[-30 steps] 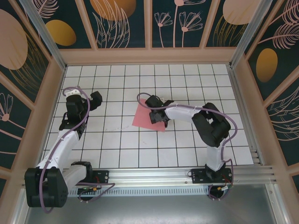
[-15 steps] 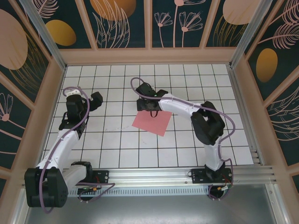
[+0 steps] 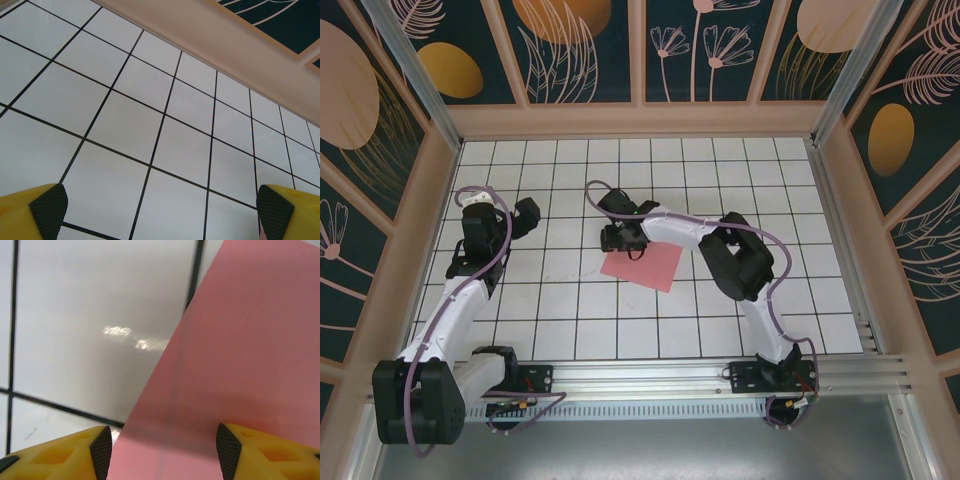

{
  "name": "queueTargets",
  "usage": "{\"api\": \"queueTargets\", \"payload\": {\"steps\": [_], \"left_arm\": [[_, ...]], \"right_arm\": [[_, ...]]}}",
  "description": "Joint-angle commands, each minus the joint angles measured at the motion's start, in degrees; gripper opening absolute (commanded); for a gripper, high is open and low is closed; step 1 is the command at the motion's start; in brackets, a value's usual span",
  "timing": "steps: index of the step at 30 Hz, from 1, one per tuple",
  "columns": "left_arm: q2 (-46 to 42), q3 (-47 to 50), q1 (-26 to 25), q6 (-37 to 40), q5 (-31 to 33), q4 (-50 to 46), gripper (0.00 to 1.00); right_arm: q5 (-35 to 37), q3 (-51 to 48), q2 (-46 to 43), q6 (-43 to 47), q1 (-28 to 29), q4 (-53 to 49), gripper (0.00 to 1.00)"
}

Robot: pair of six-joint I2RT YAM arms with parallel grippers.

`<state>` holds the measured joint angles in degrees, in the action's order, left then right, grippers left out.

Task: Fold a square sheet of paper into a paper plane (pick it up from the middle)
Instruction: Rotate the square sheet of paper at the center of the table.

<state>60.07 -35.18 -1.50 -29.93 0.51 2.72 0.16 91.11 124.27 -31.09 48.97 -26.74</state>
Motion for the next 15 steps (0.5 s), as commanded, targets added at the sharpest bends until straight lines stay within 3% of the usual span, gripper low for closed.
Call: {"api": "queueTargets", "payload": {"steps": [1, 7, 12, 15], "left_arm": [[0.39, -1.38, 0.27, -0.54, 0.63, -0.72, 0.99], [1.77, -1.56, 0.26, -1.85, -0.39, 0.09, 0.99], [2.92, -0.75, 0.31, -4.75, 0.24, 0.09, 0.99], [3.36, -0.37, 0.27, -6.21, 0.30, -0.12, 0.99]], "right_arm": [[-6.28, -1.70, 1.77, 5.08, 3.79, -3.36, 0.60], [-4.48, -13.81, -6.69, 11.32, 8.33, -9.35, 0.59], [-3.76, -11.69, -14.13, 5.76, 7.45, -9.88, 0.63], [-0.49, -10.58, -17.89, 0.54, 5.92, -8.62, 0.74]]}}
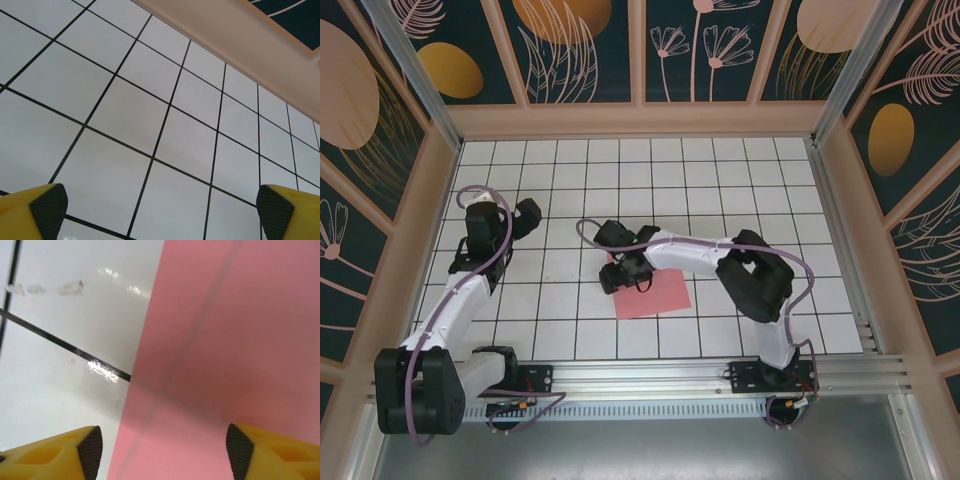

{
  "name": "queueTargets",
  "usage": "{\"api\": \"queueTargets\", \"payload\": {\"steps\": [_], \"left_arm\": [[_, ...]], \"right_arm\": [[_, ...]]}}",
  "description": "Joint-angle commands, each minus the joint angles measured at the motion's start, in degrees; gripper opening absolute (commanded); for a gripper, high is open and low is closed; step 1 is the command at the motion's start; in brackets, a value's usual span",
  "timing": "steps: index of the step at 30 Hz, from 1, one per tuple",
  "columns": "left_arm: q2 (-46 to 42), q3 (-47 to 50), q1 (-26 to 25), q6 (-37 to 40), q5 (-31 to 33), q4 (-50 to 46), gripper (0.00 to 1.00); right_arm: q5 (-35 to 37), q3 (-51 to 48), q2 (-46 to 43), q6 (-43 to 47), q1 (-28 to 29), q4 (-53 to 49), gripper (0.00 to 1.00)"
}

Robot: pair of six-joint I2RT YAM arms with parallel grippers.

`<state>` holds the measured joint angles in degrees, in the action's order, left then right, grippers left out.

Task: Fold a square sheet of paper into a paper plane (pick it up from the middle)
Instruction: Rotate the square sheet of paper at the center of the table, then fold the square sheet of paper in half at the center of the table.

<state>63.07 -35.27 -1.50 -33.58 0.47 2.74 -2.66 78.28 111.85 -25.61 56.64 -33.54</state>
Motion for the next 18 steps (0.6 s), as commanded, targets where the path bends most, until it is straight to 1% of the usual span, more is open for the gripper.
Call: {"api": "queueTargets", "payload": {"steps": [1, 3, 6, 7, 12, 18], "left_arm": [[0.47, -0.33, 0.27, -2.87, 0.07, -0.35, 0.99], [0.56, -0.18, 0.27, -3.22, -0.79, -0.74, 0.99], [0.48, 0.08, 0.28, -3.24, -2.25, -1.49, 0.99], [0.40, 0.32, 0.22, -3.26, -2.75, -1.56, 0.99], [0.21, 1.32, 0.27, -3.39, -4.16, -1.42, 0.99], [0.45, 1.33, 0.23, -2.67, -4.25, -1.34, 0.99]], "right_arm": [[3.24, 1.66, -6.23, -6.02, -2.35, -2.23, 0.75], [5.71, -0.15, -6.94, -6.88, -3.42, -3.71, 0.81], [6.34, -2.14, -6.77, -6.65, -4.73, -6.12, 0.93], [6.60, -2.77, -6.82, -6.51, -4.87, -6.44, 0.99], [4.66, -3.45, -5.29, -5.52, -4.87, -6.52, 0.99], [4.42, -3.18, -1.57, -5.73, -4.71, -6.90, 0.99]]}}
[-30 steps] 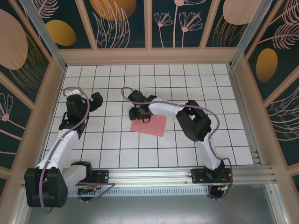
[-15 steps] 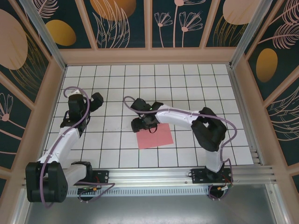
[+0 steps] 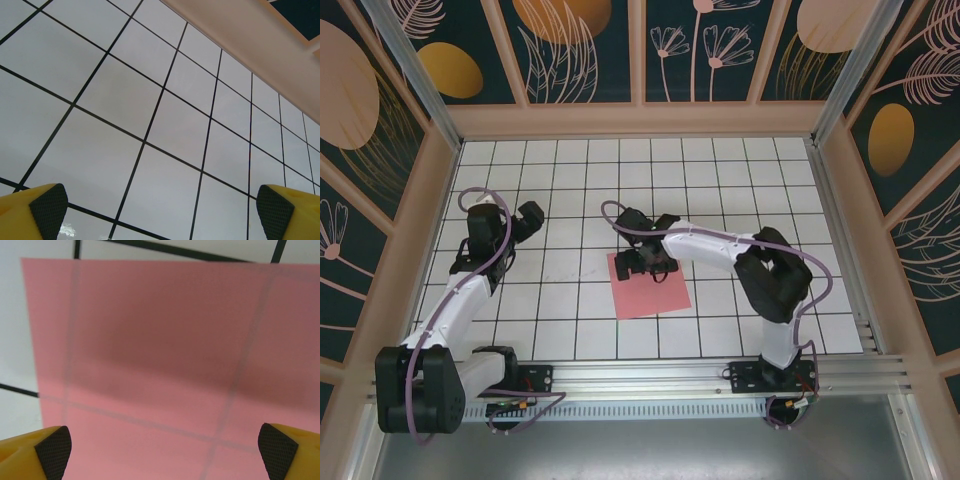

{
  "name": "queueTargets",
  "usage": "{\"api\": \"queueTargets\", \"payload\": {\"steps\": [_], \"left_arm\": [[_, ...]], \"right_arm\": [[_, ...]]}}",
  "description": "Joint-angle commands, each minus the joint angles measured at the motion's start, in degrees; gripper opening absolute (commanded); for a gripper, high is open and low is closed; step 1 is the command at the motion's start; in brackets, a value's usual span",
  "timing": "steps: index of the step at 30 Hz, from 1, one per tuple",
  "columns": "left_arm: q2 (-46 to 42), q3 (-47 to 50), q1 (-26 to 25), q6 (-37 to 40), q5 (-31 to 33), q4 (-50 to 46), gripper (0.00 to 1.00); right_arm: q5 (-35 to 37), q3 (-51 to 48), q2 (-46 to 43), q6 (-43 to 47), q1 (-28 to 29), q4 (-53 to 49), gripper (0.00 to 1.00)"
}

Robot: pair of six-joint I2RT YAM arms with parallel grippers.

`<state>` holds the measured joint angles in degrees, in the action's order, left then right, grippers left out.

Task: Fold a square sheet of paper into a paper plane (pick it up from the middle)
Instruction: Fold the square sheet of paper in half at the center of the table.

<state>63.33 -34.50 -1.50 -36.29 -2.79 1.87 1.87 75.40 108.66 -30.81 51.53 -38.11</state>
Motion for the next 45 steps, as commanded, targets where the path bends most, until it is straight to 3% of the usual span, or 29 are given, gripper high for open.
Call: {"api": "queueTargets", "payload": {"steps": [1, 12, 29, 32, 37, 45], "left_arm": [[0.29, 0.53, 0.27, 0.13, -1.15, -0.46, 0.99], [0.74, 0.75, 0.27, 0.06, -1.34, -0.86, 0.99], [0.65, 0.75, 0.27, -0.52, -1.24, -1.93, 0.99], [0.65, 0.83, 0.27, -1.09, -2.28, -2.12, 0.99], [0.98, 1.86, 0.30, -3.18, -6.85, -1.50, 0.99], [0.97, 6.05, 0.16, -7.40, -15.76, 4.07, 0.96]], "right_arm": [[-0.13, -0.12, 2.13, -0.70, 0.36, -2.32, 0.99], [0.58, -4.09, 6.56, -2.06, 0.42, -1.15, 0.98], [2.22, -6.30, 7.14, -2.61, 0.46, 0.29, 0.76], [0.09, -4.39, 4.15, -2.44, 0.42, 2.68, 0.65], [-7.92, -4.17, -2.54, -3.18, -0.65, 12.60, 0.32], [-27.13, -13.95, -11.24, -6.37, -5.27, 32.87, 0.29]]}}
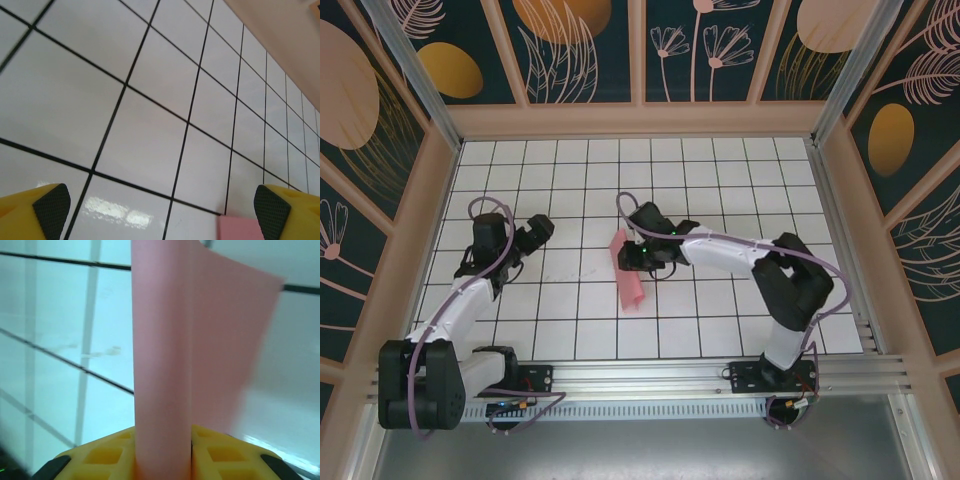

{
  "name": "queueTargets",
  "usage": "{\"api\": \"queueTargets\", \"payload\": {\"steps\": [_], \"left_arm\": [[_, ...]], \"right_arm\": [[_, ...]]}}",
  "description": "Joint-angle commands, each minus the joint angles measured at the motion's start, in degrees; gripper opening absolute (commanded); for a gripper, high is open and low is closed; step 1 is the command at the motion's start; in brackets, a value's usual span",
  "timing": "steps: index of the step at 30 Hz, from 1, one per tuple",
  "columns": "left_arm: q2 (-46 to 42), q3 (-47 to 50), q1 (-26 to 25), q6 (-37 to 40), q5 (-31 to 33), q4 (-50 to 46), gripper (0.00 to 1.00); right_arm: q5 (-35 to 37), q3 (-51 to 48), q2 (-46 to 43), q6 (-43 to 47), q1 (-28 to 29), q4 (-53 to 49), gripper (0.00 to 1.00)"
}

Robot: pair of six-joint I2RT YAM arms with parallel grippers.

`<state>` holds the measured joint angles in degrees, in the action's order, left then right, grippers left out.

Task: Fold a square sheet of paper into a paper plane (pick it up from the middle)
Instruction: Fold the square sheet of paper in half at the center of the table.

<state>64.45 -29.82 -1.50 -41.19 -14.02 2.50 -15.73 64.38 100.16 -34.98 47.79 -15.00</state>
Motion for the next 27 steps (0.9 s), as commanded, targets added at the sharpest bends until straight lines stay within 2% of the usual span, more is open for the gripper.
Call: {"api": "queueTargets", "payload": {"steps": [1, 4, 11, 15, 24, 27], "left_arm": [[-0.50, 1.80, 0.17, -2.88, -4.96, 3.86, 0.96], [-1.37, 3.26, 0.05, -4.17, -6.58, 5.83, 0.95], [-2.05, 4.82, -1.02, -5.93, -7.64, 7.92, 0.94], [-1.87, 4.62, -2.05, -6.07, -7.86, 7.96, 0.94], [0.01, 4.07, -6.19, -6.93, -7.27, 8.30, 0.94], [1.34, 4.31, -7.23, -8.65, -7.89, 9.30, 0.94]], "right_arm": [[-11.54, -4.50, -3.40, -2.86, -2.34, 12.08, 0.29], [-13.55, -7.52, -4.30, -3.28, -3.96, 14.69, 0.29], [-1.90, -7.07, -0.80, 1.91, -4.37, 6.19, 0.36], [3.93, -6.55, 0.45, 5.20, -4.76, 2.48, 0.45], [5.01, -7.23, 0.47, 8.87, -6.83, 0.59, 0.67], [4.30, -7.59, 0.64, 9.14, -7.18, 0.42, 0.68]]}}
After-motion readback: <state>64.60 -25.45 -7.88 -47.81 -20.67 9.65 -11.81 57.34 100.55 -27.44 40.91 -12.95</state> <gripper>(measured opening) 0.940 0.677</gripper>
